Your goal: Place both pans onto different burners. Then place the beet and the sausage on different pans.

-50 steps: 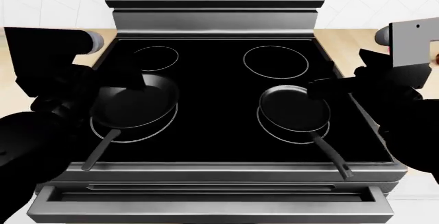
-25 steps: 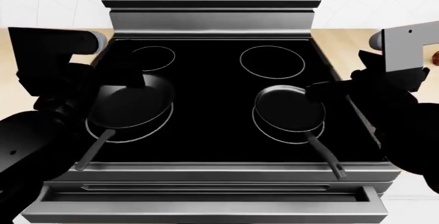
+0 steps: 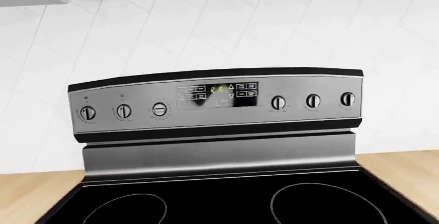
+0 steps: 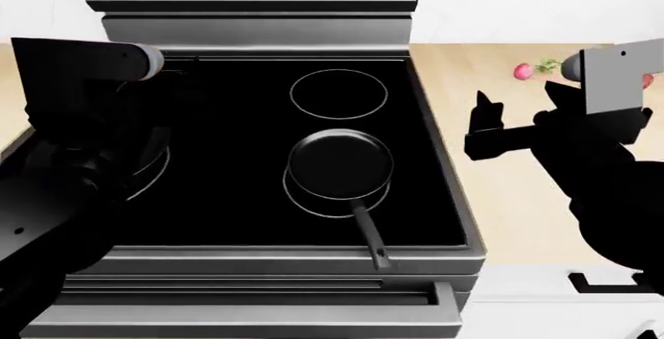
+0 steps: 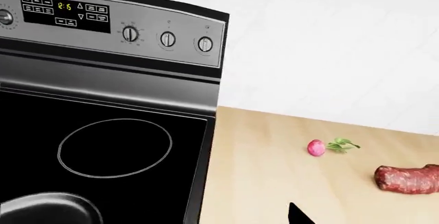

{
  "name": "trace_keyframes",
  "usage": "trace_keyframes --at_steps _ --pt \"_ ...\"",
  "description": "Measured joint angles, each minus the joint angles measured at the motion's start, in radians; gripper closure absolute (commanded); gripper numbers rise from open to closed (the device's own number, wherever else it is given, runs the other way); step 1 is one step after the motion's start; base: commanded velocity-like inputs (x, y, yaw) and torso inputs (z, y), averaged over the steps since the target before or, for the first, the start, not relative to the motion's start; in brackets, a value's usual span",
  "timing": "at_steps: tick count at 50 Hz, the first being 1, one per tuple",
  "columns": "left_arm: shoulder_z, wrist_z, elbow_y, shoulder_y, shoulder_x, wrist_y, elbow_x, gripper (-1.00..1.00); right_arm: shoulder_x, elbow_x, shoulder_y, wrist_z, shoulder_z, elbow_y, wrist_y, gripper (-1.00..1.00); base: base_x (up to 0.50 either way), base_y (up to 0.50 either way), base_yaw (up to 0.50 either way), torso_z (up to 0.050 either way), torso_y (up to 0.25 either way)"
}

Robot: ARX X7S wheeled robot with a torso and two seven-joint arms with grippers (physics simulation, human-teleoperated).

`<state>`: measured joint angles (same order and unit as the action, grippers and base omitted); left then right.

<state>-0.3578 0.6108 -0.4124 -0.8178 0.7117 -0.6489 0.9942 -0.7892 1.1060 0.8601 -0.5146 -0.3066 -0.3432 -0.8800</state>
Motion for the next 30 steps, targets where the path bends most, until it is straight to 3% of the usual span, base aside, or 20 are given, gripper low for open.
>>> trace_keyframes --at_steps 30 --pt "-0.008 0.003 -0.004 -0.003 0.0 -0.004 -0.001 -1.0 -0.011 0.007 -0.01 -0.001 0.003 -0.005 0.003 -1.0 0.0 -0.47 0.0 0.0 0.0"
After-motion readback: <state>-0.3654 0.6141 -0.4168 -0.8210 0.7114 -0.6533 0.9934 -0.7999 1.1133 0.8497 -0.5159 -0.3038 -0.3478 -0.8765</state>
